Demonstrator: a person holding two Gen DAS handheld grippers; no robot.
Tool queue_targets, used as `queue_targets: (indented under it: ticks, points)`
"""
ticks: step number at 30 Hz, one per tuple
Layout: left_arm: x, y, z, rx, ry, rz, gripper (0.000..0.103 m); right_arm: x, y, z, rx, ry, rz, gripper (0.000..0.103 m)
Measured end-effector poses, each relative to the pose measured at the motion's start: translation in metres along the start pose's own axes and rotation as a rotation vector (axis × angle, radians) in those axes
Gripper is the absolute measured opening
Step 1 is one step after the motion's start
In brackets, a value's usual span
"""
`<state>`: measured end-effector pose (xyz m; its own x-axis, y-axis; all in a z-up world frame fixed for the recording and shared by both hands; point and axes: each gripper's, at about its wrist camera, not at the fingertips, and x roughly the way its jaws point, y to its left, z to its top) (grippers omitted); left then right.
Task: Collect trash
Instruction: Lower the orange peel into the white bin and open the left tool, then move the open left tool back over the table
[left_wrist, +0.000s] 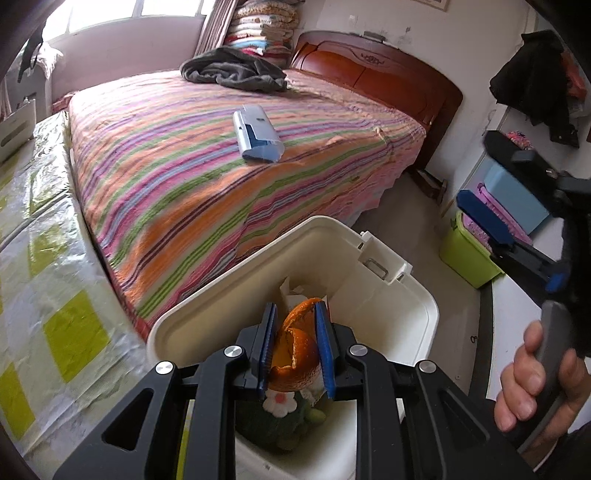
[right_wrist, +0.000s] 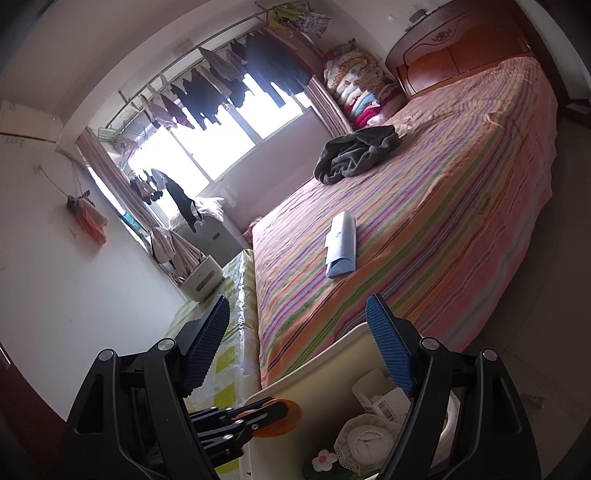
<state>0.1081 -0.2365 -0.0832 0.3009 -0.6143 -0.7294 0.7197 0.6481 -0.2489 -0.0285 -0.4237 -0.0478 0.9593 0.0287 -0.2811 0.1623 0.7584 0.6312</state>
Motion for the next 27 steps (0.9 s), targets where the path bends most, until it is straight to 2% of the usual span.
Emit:
queue_targets:
  ticks: [6, 9, 11, 13, 16, 21, 27]
  points:
    - [0.017, 0.000, 0.008, -0.033, 0.035, 0.005, 0.023, 0.000, -0.010, 0.003, 0.033, 0.002, 0.007, 0.075]
    - [0.022, 0.002, 0.012, -0.053, 0.043, 0.017, 0.028, 0.001, -0.015, 0.005, 0.054, 0.003, 0.010, 0.076]
    - [0.023, 0.002, 0.014, -0.058, 0.037, 0.025, 0.036, 0.000, -0.015, 0.003, 0.061, 0.004, 0.010, 0.076]
    - [0.024, 0.002, 0.017, -0.066, 0.033, 0.036, 0.061, 0.000, -0.015, 0.003, 0.063, 0.006, 0.013, 0.076]
    - [0.019, 0.004, 0.020, -0.079, -0.001, 0.053, 0.068, 0.000, -0.014, 0.004, 0.059, 0.006, 0.011, 0.076]
    - [0.006, 0.016, 0.027, -0.098, -0.035, 0.077, 0.071, 0.003, -0.015, 0.003, 0.066, 0.012, 0.005, 0.076]
    - [-0.012, 0.060, 0.033, -0.188, -0.065, 0.180, 0.072, 0.003, -0.016, 0.005, 0.065, 0.007, -0.010, 0.076]
